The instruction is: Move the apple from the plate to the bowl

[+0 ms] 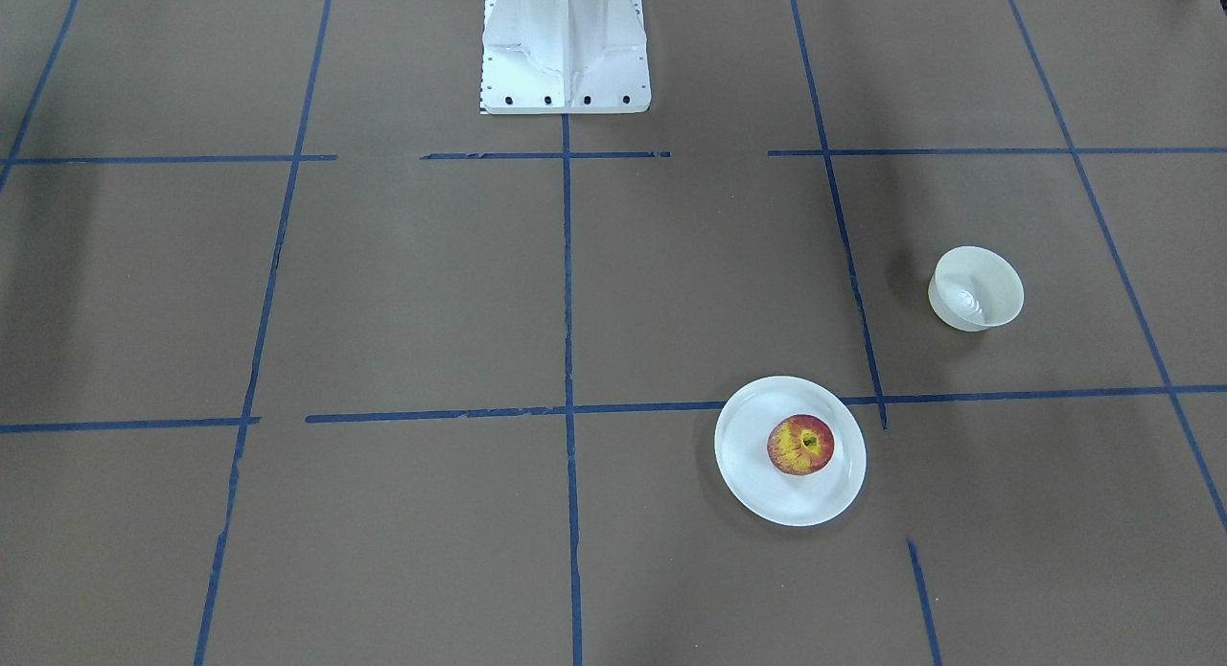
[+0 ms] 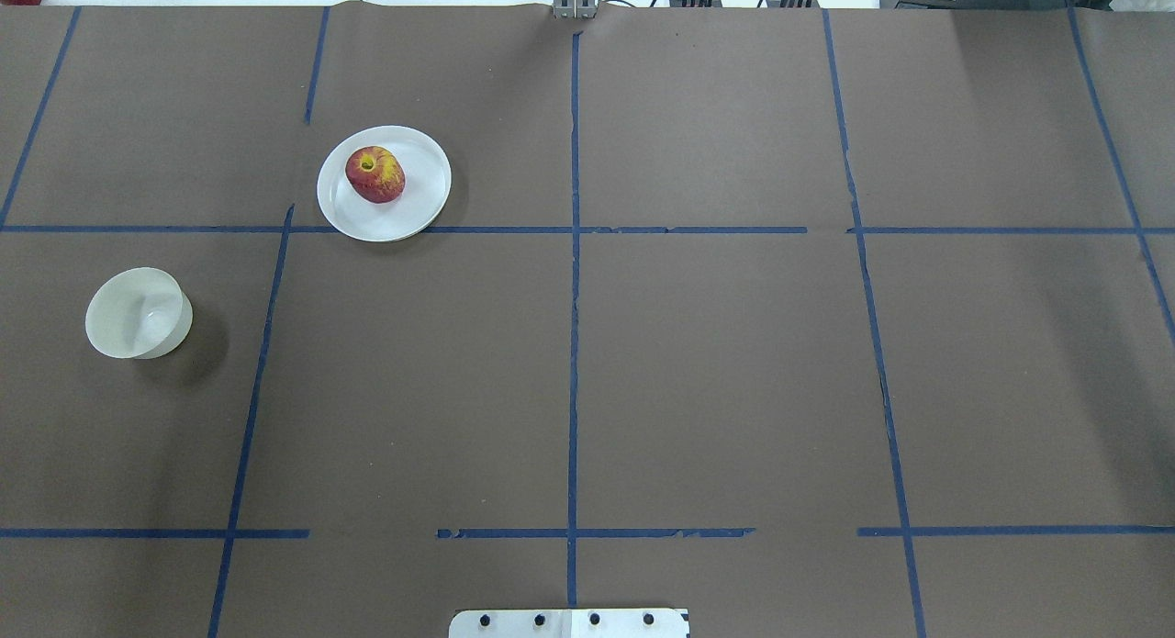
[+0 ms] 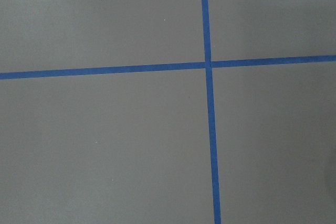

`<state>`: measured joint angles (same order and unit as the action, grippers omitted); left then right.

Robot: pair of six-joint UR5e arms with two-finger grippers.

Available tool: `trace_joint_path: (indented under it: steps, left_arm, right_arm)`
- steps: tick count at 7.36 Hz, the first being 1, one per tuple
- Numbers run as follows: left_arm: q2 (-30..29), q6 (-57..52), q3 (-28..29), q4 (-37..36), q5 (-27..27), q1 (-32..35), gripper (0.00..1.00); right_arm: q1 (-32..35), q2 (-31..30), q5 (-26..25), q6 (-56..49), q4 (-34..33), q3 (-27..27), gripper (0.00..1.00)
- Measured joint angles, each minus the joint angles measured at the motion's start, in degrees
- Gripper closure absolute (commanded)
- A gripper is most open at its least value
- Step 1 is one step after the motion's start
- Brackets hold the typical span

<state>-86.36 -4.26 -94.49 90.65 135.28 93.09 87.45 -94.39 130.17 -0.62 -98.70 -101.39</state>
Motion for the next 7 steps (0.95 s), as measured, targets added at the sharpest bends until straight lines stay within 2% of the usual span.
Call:
trace_joint_path:
  steps: [4, 5, 7]
  left_arm:
    - [-2.0, 1.2, -1.6, -0.2, -0.4, -0.2, 0.0]
    - [-2.7, 4.3, -4.0, -0.3, -0.5, -2.0, 0.0]
    - [-7.0, 18.8, -9.7, -0.7, -3.1, -11.8, 0.0]
  right_arm:
    - [0.0, 0.0, 0.0, 0.0, 0.0, 0.0, 0.0]
    - [0.0, 0.0, 0.0, 0.0, 0.0, 0.0, 0.0]
    - [0.0, 0.0, 0.0, 0.0, 0.0, 0.0, 0.0]
